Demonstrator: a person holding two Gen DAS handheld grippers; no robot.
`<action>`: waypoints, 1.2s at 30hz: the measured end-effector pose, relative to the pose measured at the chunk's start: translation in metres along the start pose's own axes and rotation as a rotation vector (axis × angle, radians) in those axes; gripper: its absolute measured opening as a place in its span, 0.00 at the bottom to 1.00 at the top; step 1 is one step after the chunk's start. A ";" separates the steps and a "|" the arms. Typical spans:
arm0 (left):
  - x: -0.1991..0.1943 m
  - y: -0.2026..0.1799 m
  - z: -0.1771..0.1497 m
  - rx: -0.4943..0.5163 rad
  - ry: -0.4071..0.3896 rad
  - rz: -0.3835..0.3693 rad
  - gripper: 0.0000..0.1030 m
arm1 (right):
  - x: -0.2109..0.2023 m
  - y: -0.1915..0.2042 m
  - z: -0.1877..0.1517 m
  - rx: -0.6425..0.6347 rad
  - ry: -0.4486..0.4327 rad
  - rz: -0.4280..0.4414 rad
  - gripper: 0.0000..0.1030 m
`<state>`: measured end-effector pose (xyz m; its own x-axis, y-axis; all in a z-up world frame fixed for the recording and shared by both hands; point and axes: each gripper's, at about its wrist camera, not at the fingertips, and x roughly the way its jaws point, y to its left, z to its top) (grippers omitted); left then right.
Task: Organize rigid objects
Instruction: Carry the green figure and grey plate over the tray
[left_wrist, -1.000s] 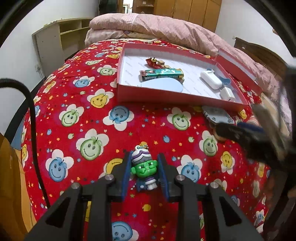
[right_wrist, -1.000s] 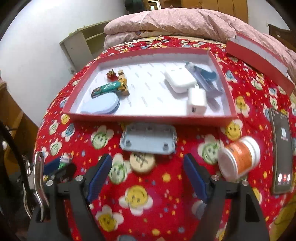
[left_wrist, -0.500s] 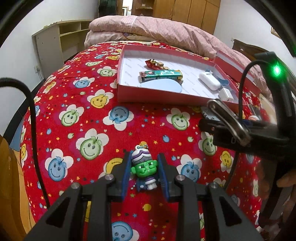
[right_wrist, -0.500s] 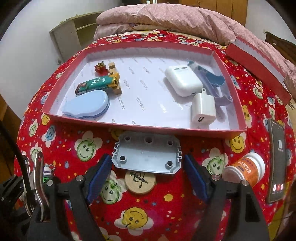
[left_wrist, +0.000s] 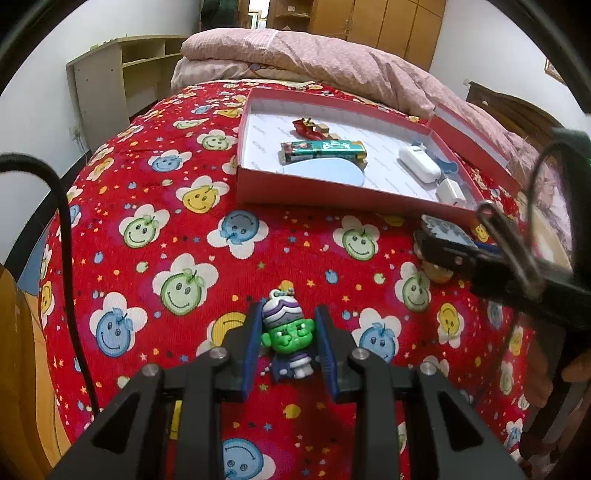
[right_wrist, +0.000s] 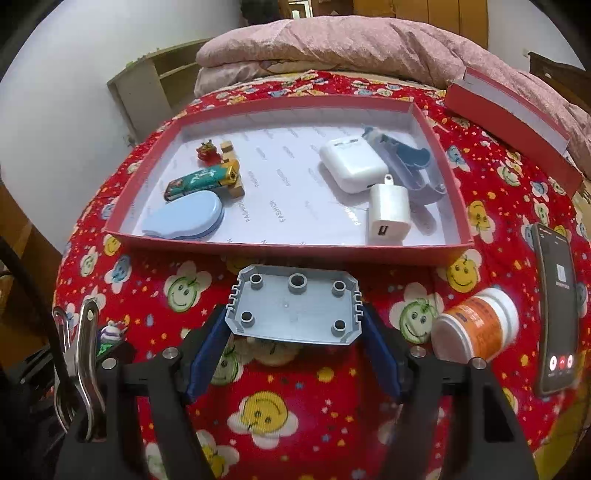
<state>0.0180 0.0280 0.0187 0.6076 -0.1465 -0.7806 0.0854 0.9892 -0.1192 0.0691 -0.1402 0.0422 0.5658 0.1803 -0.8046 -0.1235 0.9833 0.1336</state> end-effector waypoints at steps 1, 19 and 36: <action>-0.001 0.000 0.000 -0.002 0.002 0.000 0.29 | -0.002 0.000 0.000 0.000 -0.004 0.003 0.69; -0.016 -0.004 0.016 -0.002 -0.032 -0.003 0.29 | -0.032 -0.007 -0.010 -0.006 -0.055 0.048 0.69; -0.026 -0.025 0.067 0.034 -0.107 -0.014 0.29 | -0.049 -0.014 0.006 -0.028 -0.099 0.043 0.69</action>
<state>0.0530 0.0075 0.0825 0.6867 -0.1609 -0.7089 0.1201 0.9869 -0.1077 0.0475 -0.1627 0.0834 0.6372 0.2252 -0.7370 -0.1713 0.9738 0.1495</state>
